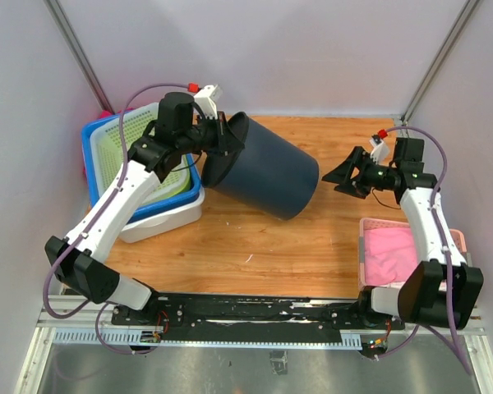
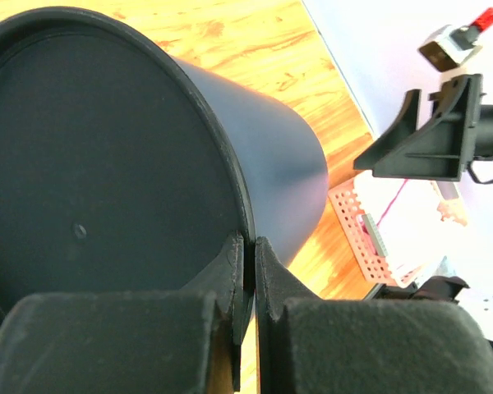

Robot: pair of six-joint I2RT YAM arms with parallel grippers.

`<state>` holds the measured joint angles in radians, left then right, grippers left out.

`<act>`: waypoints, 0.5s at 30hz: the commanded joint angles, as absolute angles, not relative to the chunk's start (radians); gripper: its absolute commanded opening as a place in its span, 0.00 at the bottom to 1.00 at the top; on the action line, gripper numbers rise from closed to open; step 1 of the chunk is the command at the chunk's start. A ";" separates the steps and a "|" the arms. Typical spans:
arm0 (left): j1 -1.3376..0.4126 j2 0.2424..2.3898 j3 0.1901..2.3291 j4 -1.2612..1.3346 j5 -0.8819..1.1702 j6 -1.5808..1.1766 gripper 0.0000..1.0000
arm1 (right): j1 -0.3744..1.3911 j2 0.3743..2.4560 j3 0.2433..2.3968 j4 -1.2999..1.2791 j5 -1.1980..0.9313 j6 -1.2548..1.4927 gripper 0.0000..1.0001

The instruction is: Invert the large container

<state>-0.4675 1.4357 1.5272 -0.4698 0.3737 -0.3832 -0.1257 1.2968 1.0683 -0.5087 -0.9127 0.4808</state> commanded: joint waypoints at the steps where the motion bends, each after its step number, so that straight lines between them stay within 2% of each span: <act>1: -0.478 1.456 1.638 -0.472 0.364 -0.282 0.00 | -0.138 1.198 1.062 -0.597 -0.780 0.463 0.72; 15: -0.839 1.604 1.756 -0.480 0.228 -0.220 0.00 | -0.138 0.875 1.123 -0.749 -0.350 0.489 0.72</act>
<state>-0.7803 1.5677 1.7096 -0.5213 0.2375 -0.2398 -0.1257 0.9363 1.0706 -0.6834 -0.5167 0.4717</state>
